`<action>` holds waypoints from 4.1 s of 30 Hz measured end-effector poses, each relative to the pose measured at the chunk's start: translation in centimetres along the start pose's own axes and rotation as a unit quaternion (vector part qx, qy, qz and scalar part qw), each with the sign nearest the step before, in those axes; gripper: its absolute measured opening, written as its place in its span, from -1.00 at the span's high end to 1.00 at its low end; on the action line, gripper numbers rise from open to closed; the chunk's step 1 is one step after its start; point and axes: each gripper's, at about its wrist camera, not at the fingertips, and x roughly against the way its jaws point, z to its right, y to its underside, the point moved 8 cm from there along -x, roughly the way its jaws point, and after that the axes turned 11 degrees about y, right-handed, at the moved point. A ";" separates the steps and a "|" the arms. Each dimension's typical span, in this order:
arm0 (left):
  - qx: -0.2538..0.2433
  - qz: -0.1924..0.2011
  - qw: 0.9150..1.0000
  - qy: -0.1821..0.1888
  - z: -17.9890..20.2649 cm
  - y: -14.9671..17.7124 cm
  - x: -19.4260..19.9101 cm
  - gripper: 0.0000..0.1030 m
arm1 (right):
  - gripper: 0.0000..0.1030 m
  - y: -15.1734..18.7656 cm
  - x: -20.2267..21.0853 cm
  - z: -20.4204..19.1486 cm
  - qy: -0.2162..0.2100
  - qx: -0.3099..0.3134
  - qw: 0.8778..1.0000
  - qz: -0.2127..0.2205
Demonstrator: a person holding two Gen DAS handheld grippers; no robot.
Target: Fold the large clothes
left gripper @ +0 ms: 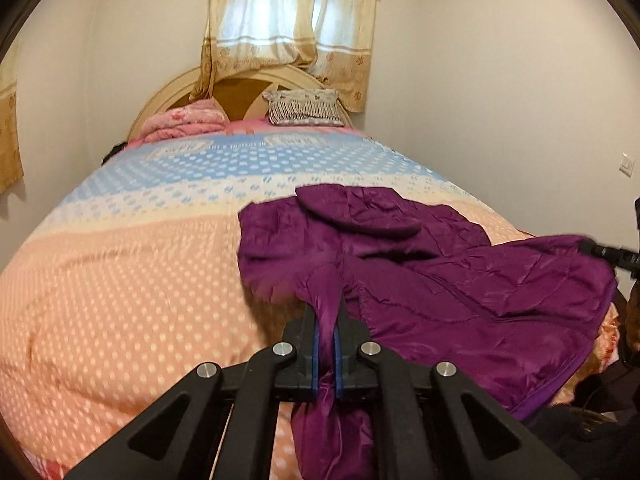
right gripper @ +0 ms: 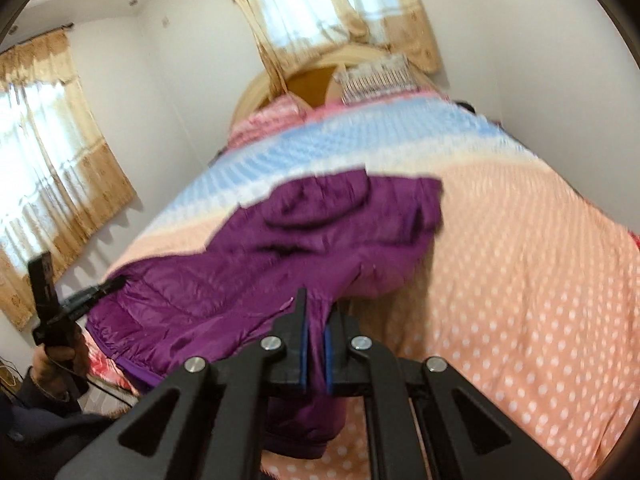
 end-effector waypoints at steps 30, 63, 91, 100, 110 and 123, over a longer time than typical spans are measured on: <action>0.084 0.060 0.968 -0.229 -19.5 -16.3 -24.0 -0.90 | 0.19 -16.1 -29.1 9.1 0.083 -0.135 0.987 0.001; 0.204 -0.072 0.958 -0.188 -20.1 -8.5 -34.7 -0.92 | 0.10 -10.8 -37.5 9.5 0.202 -0.067 0.973 -0.086; 0.074 -0.091 0.967 -0.225 -14.7 -8.7 -35.8 -0.97 | 0.26 -9.2 -40.2 -3.4 0.146 0.031 0.986 -0.079; 0.072 -0.110 0.965 -0.228 -15.2 -8.5 -36.6 -0.98 | 0.26 -9.0 -40.9 -3.6 0.162 0.041 0.982 -0.093; 0.071 -0.117 0.964 -0.229 -15.3 -8.4 -36.8 -0.98 | 0.26 -9.0 -41.2 -3.9 0.183 0.059 0.977 -0.096; 0.067 -0.120 0.964 -0.229 -15.4 -8.2 -36.8 -0.98 | 0.25 -8.8 -41.3 -3.8 0.193 0.068 0.974 -0.098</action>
